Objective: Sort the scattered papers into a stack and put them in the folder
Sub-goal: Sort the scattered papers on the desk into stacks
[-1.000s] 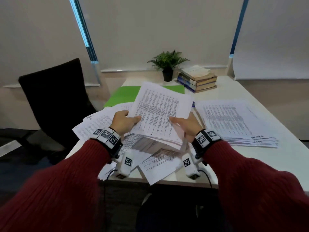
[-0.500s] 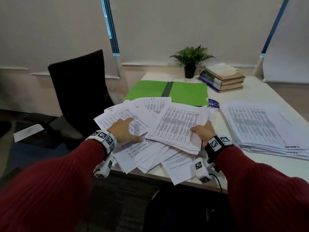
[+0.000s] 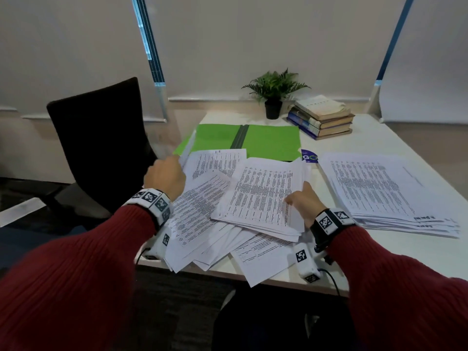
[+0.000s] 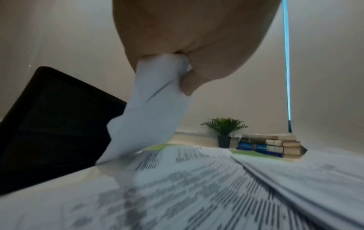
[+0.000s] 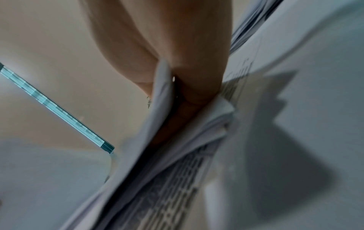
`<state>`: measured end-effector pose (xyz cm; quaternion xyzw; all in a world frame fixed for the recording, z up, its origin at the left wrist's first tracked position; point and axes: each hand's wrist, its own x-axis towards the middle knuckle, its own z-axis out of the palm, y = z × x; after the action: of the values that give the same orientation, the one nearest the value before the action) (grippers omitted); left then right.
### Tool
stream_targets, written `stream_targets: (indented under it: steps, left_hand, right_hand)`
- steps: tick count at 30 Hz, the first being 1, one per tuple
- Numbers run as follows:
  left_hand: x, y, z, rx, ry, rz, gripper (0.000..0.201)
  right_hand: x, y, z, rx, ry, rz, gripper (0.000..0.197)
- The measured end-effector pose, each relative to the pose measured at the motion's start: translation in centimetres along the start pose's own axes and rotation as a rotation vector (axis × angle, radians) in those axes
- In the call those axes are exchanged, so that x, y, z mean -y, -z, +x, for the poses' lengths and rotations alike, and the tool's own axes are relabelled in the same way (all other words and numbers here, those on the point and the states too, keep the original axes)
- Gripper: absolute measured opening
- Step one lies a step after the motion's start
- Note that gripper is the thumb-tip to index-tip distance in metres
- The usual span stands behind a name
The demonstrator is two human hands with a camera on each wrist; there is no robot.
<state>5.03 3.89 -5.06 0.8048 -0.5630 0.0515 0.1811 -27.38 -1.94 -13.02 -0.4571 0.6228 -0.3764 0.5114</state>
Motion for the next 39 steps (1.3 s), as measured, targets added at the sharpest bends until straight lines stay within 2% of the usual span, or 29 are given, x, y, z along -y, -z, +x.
stream_targets:
  steps: [2,5,7,10,15,18,19,21,23,24,26,28,30,33,34,37,39]
  left_hand:
    - [-0.7,1.2,0.2,-0.066,-0.058,-0.066,0.027]
    - [-2.2,1.5,-0.5,-0.05,-0.238,-0.126,0.026]
    - [-3.3,0.8,-1.5,0.044,-0.339,-0.149,0.026]
    - [-4.7,-1.0,-2.8,0.224,-0.454,-0.169,0.045]
    - [-6.5,-4.4,-4.4,0.486,-0.664,-0.118,0.055]
    - [-7.3,-4.5,-5.0,0.604,-0.714,-0.165,0.043]
    - [-7.5,-4.0,-5.0,0.654,-0.702,-0.184,0.043]
    - [-7.0,-3.0,-4.3,0.759,-0.619,-0.249,0.055]
    - [-5.7,-2.3,-3.2,0.749,-0.505,-0.326,0.064]
    - [-4.6,-2.2,-2.4,0.693,-0.427,-0.326,0.067]
    - [-2.0,-2.2,-0.6,0.576,-0.255,-0.171,0.078]
    - [0.6,-2.3,0.5,0.543,-0.076,0.055,0.098]
    - [2.5,-2.7,1.3,0.577,0.042,0.11,0.111]
    - [4.3,-3.8,2.1,0.559,0.107,-0.001,0.118]
    - [4.4,-4.0,2.1,0.53,0.113,-0.006,0.112]
    - [4.3,-3.8,2.1,0.323,0.09,0.045,0.064]
    - [3.9,-3.1,2.0,0.232,0.066,0.082,0.037]
  right_hand:
    - [0.1,0.4,0.2,0.038,-0.017,0.036,0.061]
    - [0.1,0.3,0.3,0.051,-0.041,0.048,0.057]
    - [0.1,0.1,0.4,0.053,-0.048,0.097,0.065]
    - [0.6,0.0,0.1,0.012,-0.051,0.097,0.076]
    - [0.6,0.0,0.6,0.002,-0.023,0.16,0.092]
    - [-0.4,-0.2,1.0,0.011,-0.019,0.088,0.118]
    - [-1.1,-0.3,1.9,0.014,0.002,0.061,0.126]
    - [-4.9,-0.3,6.8,0.026,0.042,0.019,0.123]
    - [-7.2,-0.2,10.2,0.046,0.057,0.035,0.118]
    - [-6.1,-0.1,8.6,0.037,0.057,0.05,0.113]
    - [-2.6,-0.1,3.6,-0.006,0.048,0.066,0.085]
    - [-1.1,0.0,1.4,0.006,0.037,0.052,0.054]
    - [-1.1,0.0,1.3,0.0,0.025,0.054,0.057]
    - [-2.5,-0.1,3.5,0.011,0.02,0.062,0.076]
    - [-2.8,-0.1,4.0,0.009,0.014,0.07,0.076]
    - [-1.3,-0.1,2.1,-0.015,-0.013,0.03,0.069]
    - [-1.2,0.1,2.0,-0.029,-0.043,0.02,0.074]
